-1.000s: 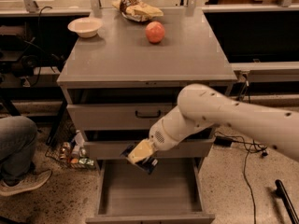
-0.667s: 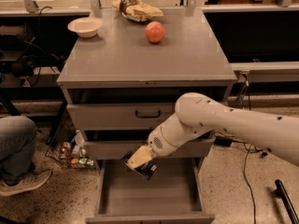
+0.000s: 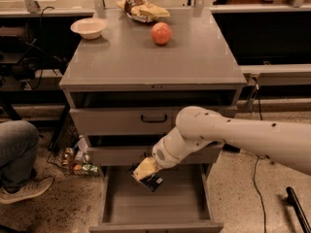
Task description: Place rxbar blueberry into bottom drawer
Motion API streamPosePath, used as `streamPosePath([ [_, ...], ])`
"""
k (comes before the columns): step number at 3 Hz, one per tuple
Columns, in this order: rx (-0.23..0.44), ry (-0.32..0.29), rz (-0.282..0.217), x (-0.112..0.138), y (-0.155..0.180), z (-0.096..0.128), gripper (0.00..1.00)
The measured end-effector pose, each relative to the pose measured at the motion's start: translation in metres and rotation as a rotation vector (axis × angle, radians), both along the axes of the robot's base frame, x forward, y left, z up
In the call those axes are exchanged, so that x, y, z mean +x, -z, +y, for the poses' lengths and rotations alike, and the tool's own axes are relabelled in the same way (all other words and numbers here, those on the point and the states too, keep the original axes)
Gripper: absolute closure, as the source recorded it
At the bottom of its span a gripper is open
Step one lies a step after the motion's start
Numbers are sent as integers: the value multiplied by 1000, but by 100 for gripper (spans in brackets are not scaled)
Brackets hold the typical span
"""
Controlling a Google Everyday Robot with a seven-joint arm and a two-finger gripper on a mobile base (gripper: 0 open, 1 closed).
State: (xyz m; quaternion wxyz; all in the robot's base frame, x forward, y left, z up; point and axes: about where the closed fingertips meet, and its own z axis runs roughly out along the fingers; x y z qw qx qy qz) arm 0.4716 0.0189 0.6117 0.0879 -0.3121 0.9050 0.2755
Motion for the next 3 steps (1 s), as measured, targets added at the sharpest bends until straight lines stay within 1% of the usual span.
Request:
streamPosePath([
  [1,-93,95,16,31,88,-21,100],
  [2,-128,152,32,54,165,-41,100],
  [3,-127,151,31,54,163,-40,100],
])
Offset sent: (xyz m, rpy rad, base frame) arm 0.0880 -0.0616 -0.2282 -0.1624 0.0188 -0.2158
